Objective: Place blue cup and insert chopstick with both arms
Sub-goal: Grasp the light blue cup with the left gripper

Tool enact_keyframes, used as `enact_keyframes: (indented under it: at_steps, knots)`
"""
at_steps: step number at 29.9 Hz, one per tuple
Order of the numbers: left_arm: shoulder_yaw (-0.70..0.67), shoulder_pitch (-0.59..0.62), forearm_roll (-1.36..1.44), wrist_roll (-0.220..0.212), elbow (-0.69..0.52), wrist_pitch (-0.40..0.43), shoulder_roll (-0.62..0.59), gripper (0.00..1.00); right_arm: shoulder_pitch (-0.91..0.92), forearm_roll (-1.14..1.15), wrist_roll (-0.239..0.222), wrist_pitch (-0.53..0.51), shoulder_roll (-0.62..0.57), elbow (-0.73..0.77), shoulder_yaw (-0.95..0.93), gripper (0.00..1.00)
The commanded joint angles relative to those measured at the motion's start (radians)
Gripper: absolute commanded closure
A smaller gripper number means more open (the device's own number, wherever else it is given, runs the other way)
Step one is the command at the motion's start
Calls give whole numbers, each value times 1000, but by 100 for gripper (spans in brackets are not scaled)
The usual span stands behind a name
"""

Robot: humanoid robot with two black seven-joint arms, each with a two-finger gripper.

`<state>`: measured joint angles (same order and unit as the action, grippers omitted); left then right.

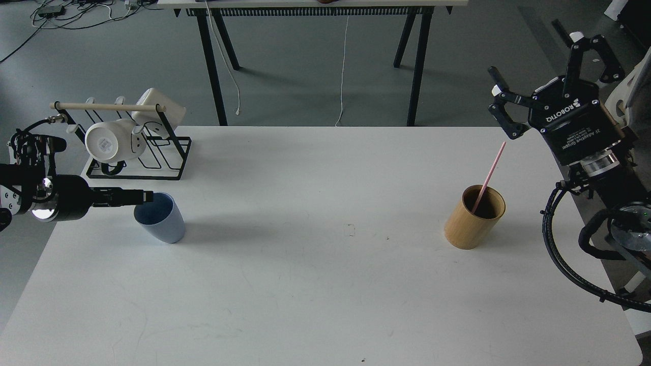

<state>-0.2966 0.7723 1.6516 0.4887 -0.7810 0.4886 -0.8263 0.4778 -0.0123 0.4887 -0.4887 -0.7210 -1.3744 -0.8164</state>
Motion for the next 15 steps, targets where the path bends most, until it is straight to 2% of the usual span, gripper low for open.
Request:
enact_keyframes:
  at_steps: [1,6,10,12,15]
  knots:
    - [4,-1,-1,0,38,0,32,1,-1,0,0,0,0,0,-1,6]
    - [28,-19,-1,0,57,0,41,1,-2,0,0,0,0,0,-1,6]
    - [33,-21,-6,0,57,-16,42,5,-4,0,0,0,0,0,-1,6]
    - [33,-21,-6,0,57,-16,42,12,-5,0,0,0,0,0,-1,6]
    - [31,-19,-9,0,57,-19,42,29,-5,0,0,0,0,0,-1,6]
